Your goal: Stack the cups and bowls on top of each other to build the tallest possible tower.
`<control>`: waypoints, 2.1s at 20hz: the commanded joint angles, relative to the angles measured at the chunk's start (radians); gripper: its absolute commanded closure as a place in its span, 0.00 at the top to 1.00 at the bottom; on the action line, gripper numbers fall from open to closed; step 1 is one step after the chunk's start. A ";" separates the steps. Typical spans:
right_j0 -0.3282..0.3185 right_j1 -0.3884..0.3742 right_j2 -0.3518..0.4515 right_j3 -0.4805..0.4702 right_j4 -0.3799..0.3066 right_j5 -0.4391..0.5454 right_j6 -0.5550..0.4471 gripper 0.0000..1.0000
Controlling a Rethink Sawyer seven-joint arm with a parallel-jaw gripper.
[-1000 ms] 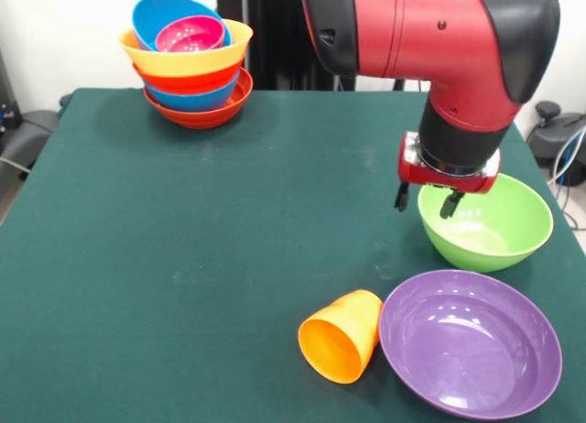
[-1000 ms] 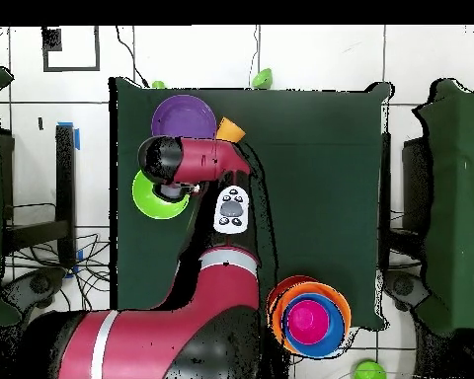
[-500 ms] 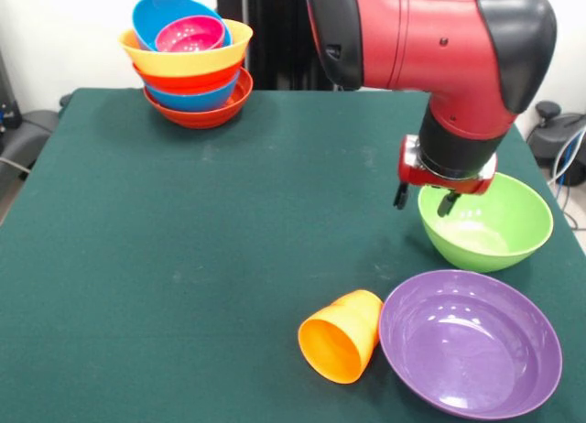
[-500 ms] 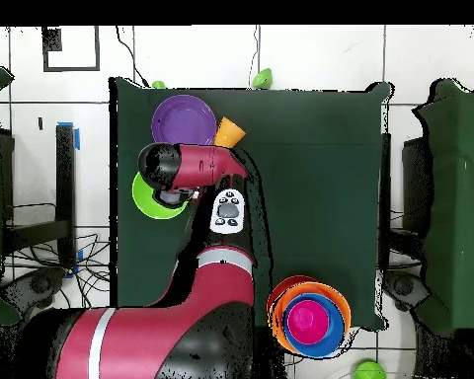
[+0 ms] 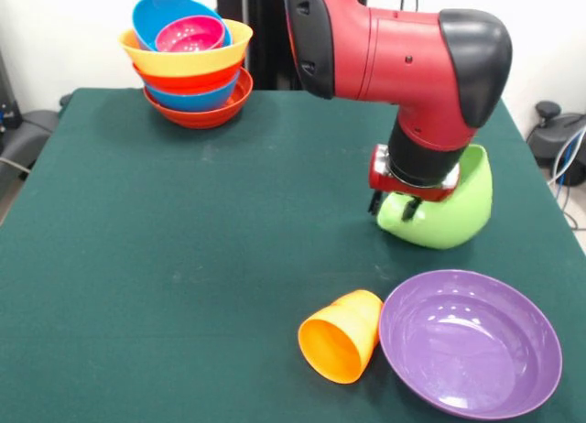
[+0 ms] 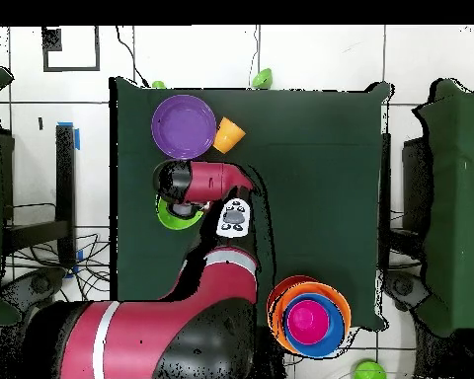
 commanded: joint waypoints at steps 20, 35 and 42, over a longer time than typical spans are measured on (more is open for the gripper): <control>-0.128 -0.049 0.067 0.142 -0.096 -0.085 -0.085 0.00; -0.864 -0.255 0.375 0.260 -0.404 -0.014 -0.730 0.00; -1.058 -0.101 0.544 0.137 -0.423 0.047 -0.855 0.00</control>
